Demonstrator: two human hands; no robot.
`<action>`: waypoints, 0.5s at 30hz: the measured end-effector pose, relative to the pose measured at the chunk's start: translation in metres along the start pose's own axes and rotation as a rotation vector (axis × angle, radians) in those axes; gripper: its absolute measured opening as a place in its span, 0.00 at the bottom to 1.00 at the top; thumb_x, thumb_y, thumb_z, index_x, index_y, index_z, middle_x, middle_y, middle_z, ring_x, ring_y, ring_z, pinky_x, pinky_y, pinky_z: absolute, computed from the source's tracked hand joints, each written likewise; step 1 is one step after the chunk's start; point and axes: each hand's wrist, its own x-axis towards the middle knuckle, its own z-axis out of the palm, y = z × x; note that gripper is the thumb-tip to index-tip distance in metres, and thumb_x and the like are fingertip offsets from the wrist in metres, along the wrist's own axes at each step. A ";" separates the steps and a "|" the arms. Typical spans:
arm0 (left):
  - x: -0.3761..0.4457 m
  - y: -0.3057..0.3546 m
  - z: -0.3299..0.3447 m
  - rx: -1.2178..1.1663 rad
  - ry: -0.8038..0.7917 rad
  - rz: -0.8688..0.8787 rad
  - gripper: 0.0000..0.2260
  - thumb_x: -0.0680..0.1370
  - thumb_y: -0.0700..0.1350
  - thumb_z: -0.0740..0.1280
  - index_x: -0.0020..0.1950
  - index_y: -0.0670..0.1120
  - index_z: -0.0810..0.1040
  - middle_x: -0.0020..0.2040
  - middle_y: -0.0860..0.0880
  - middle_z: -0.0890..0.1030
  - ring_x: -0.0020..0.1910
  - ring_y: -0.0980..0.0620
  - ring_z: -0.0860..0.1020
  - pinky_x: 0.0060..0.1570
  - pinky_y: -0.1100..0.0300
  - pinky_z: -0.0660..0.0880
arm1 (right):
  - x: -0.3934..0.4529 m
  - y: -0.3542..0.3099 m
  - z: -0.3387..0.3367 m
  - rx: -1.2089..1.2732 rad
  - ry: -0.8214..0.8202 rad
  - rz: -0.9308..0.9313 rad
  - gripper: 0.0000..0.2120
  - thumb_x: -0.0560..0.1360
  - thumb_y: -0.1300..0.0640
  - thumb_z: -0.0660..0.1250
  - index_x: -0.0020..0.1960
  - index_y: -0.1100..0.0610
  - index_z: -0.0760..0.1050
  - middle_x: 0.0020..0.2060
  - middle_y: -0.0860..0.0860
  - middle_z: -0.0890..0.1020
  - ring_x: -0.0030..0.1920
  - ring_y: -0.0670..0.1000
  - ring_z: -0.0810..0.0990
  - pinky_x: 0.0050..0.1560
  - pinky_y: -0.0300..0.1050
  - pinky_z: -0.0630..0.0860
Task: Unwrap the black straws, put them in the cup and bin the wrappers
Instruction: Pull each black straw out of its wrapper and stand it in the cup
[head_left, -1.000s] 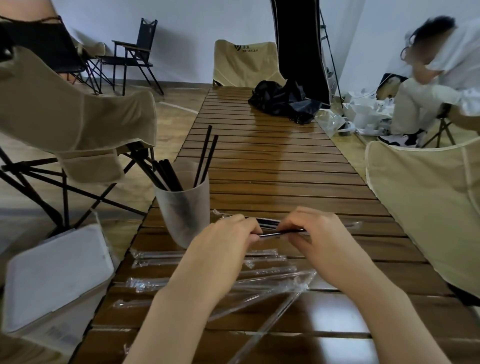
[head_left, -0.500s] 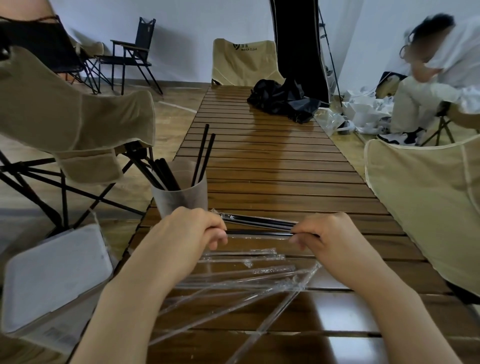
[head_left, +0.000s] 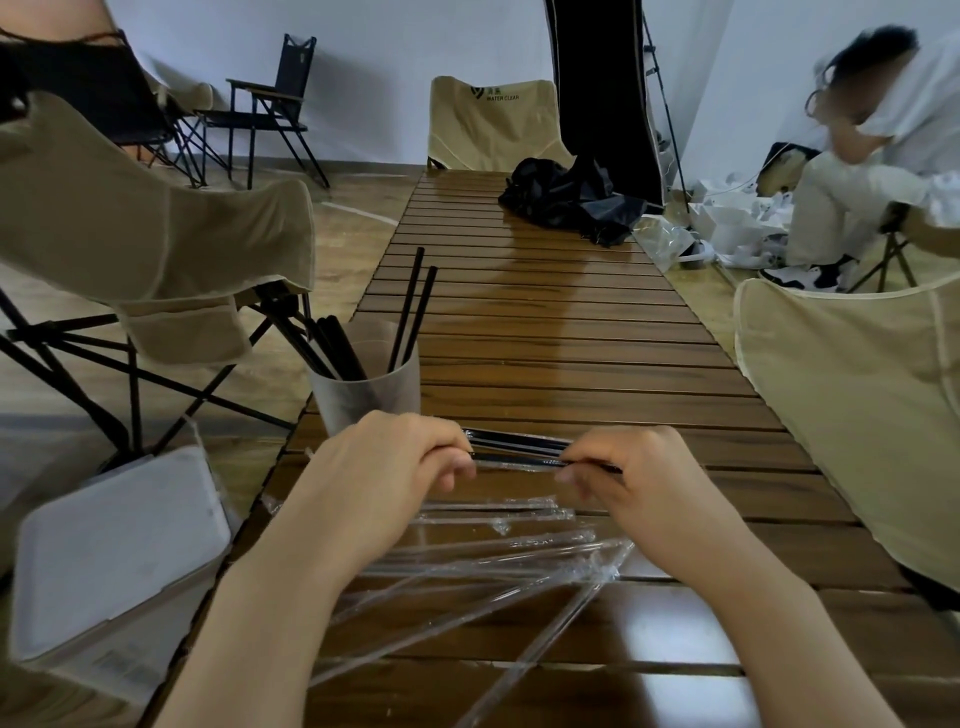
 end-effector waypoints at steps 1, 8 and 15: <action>-0.001 -0.003 0.000 -0.019 -0.014 -0.018 0.11 0.82 0.52 0.59 0.44 0.60 0.79 0.35 0.58 0.79 0.38 0.63 0.78 0.46 0.61 0.76 | 0.000 -0.001 -0.001 0.015 0.000 0.013 0.08 0.75 0.58 0.67 0.44 0.44 0.79 0.36 0.38 0.80 0.41 0.37 0.79 0.41 0.28 0.73; -0.007 -0.011 -0.004 -0.097 -0.163 -0.052 0.10 0.82 0.52 0.59 0.45 0.62 0.77 0.39 0.58 0.82 0.43 0.65 0.79 0.53 0.61 0.75 | -0.001 0.001 0.000 0.086 0.029 0.082 0.07 0.74 0.57 0.68 0.48 0.47 0.81 0.39 0.42 0.83 0.38 0.43 0.82 0.42 0.41 0.80; 0.002 0.015 0.017 -0.073 0.089 0.128 0.05 0.77 0.53 0.67 0.51 0.61 0.75 0.46 0.62 0.80 0.47 0.68 0.78 0.49 0.64 0.78 | 0.002 -0.006 0.009 0.154 0.056 0.031 0.10 0.75 0.61 0.67 0.48 0.48 0.82 0.38 0.39 0.83 0.40 0.38 0.81 0.42 0.39 0.80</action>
